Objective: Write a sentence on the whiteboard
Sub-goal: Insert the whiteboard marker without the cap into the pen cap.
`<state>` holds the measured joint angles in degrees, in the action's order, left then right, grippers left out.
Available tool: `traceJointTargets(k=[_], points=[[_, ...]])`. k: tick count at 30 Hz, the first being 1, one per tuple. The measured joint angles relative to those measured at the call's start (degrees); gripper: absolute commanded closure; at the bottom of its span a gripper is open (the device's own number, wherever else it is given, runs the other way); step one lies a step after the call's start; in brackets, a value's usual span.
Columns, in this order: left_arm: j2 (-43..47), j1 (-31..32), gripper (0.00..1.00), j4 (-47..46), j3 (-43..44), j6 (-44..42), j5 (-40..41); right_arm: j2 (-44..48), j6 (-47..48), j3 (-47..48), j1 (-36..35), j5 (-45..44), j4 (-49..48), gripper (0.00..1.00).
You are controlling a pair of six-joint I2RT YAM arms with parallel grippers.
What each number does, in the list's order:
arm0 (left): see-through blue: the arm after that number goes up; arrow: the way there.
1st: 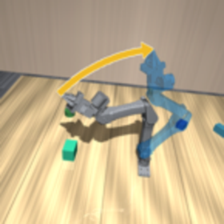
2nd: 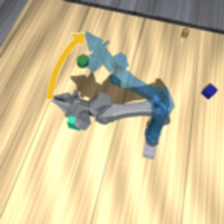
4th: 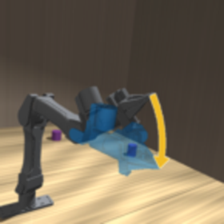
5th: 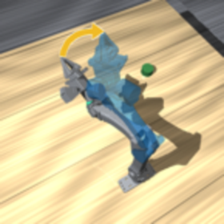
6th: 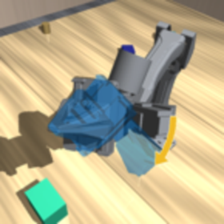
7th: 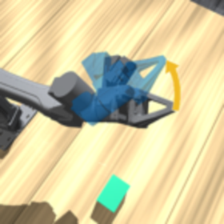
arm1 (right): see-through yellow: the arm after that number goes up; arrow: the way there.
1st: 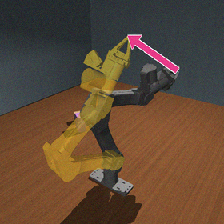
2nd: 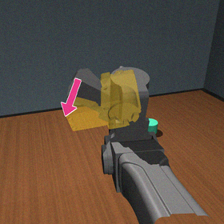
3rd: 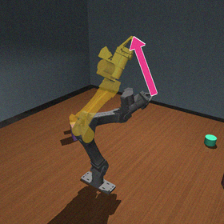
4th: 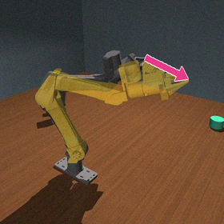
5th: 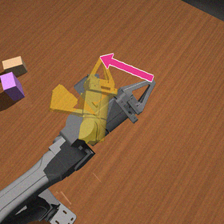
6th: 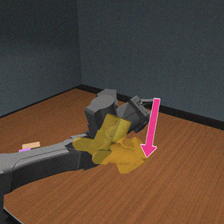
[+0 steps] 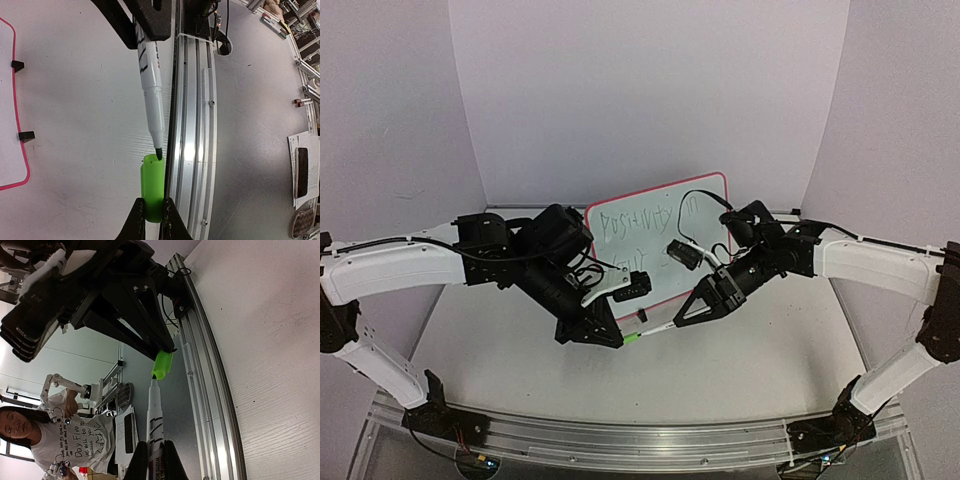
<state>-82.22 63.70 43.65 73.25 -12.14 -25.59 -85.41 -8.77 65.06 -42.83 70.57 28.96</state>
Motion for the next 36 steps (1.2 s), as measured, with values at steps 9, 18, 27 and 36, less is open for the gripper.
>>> traceJointTargets(k=[9, 18, 27, 36], points=[[-0.94, 0.00, 1.00, 0.47, 1.78, -0.04, -0.92, -1.39, 0.42, 1.41, -0.46, 0.19, 0.46, 1.00], [-2.86, -0.09, 1.00, 2.16, 3.57, 0.11, -1.24, -3.92, 0.86, 3.30, -1.10, 0.48, 1.67, 1.00], [-6.12, -0.13, 1.00, 5.88, 5.96, 0.67, -1.28, -6.54, 1.13, 4.41, -2.03, -0.73, 3.33, 1.00], [-9.32, -0.11, 1.00, 7.46, 7.48, 1.75, -1.28, -8.30, 1.86, 4.70, -3.19, -3.42, 3.76, 1.00]])
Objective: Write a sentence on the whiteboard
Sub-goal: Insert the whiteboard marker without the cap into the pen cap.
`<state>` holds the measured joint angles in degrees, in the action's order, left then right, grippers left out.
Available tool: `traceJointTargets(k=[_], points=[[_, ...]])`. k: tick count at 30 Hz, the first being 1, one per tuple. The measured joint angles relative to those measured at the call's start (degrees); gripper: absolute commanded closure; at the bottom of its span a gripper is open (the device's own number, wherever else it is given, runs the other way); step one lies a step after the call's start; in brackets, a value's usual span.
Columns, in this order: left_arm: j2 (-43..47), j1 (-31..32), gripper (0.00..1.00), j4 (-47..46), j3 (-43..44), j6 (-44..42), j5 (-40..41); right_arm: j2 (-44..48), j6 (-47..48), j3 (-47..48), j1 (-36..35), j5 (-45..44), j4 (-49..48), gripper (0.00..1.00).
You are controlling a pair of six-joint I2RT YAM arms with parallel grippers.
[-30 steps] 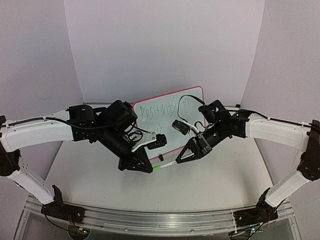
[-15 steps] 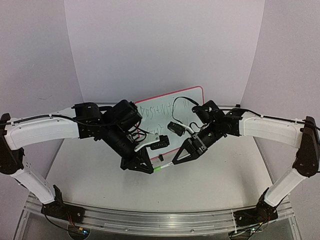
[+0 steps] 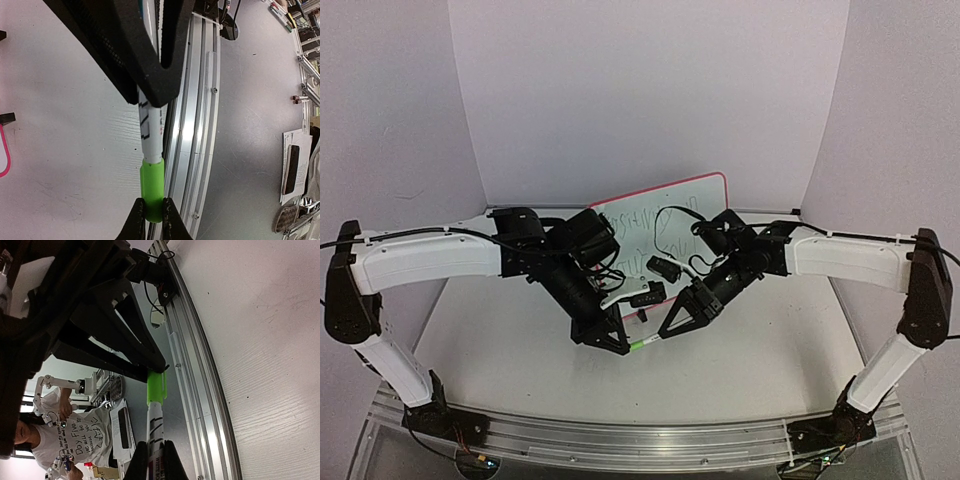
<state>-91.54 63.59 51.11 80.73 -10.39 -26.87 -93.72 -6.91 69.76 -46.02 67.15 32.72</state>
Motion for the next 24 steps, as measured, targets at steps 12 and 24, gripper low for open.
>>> traceJointTargets(k=[12, 24], points=[[-0.75, 0.02, 1.00, -0.09, 0.59, 1.29, -0.18, -0.49, 1.53, 0.00, -0.15, 0.17, -0.08, 1.00], [-0.83, 0.11, 1.00, -0.11, 0.62, 1.40, -0.62, -0.99, 1.98, 0.00, -0.15, 1.22, -0.01, 1.00]])
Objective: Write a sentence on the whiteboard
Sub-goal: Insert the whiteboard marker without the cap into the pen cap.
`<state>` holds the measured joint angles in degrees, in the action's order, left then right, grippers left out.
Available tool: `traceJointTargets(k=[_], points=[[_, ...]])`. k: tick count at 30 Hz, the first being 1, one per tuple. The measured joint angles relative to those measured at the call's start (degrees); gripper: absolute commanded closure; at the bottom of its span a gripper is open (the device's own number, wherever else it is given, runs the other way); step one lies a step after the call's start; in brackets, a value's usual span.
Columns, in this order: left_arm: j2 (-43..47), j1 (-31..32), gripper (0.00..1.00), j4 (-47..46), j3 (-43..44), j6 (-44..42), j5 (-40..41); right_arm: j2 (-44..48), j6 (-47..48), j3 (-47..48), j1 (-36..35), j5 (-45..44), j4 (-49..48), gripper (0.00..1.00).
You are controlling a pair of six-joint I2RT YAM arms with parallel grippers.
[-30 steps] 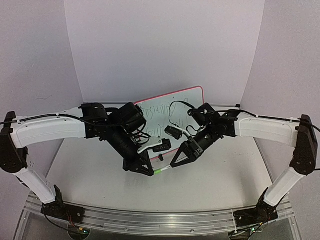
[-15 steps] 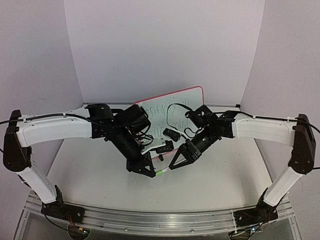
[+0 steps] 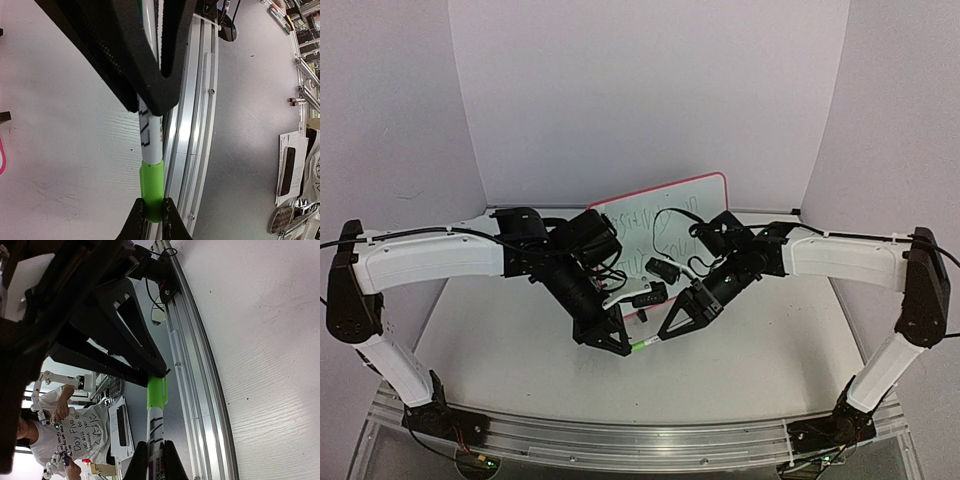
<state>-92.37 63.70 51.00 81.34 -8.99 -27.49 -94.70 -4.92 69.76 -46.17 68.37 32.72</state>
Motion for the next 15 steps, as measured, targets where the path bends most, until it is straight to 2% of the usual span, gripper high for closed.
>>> traceJointTargets(k=[15], points=[[-3.00, 0.00, 1.00, 1.35, 2.16, -0.11, -1.51, -0.12, 0.26, 0.00, -0.11, -0.64, 2.06, 1.00]])
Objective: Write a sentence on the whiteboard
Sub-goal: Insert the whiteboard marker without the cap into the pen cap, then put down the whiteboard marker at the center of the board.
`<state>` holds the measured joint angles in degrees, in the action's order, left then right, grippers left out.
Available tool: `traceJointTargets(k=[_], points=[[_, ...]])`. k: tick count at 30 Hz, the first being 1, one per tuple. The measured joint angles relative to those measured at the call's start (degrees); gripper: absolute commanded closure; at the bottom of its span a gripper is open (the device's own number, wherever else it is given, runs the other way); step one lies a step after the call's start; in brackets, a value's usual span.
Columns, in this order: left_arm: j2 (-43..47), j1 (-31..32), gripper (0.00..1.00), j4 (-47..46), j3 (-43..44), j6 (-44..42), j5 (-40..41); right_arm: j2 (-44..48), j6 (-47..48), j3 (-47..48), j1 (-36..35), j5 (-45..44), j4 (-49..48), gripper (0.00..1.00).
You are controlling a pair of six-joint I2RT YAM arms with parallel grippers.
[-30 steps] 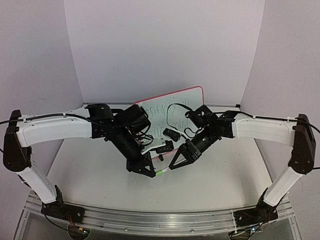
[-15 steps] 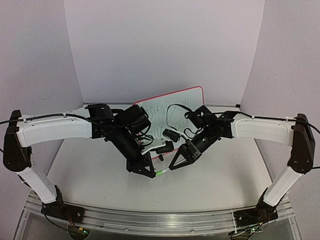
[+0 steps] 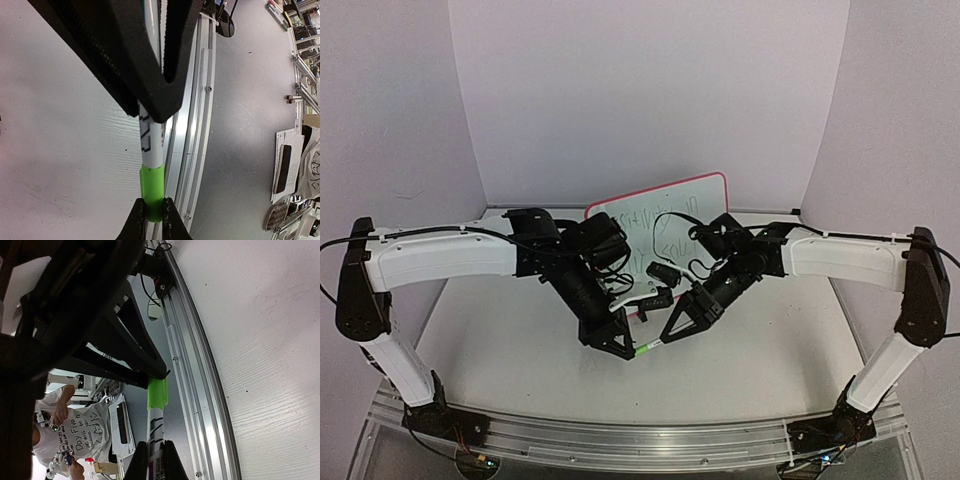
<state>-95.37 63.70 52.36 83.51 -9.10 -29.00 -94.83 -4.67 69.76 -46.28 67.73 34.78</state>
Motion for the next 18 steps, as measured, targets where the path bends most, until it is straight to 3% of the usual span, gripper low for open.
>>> traceJointTargets(k=[13, 16, 18], points=[[-0.62, 0.02, 0.99, 0.66, 0.89, -0.07, 0.20, 0.00, 0.14, 0.00, -0.02, -0.54, 0.05, 1.00], [-0.72, 0.00, 0.88, 0.65, 0.89, -0.07, 1.43, 0.22, 0.09, 0.00, -0.10, -2.60, -0.29, 1.00], [-0.63, -0.05, 0.74, -0.01, 0.62, 0.13, 3.07, 0.96, -0.17, -0.01, -0.17, -4.97, -0.85, 1.00]])
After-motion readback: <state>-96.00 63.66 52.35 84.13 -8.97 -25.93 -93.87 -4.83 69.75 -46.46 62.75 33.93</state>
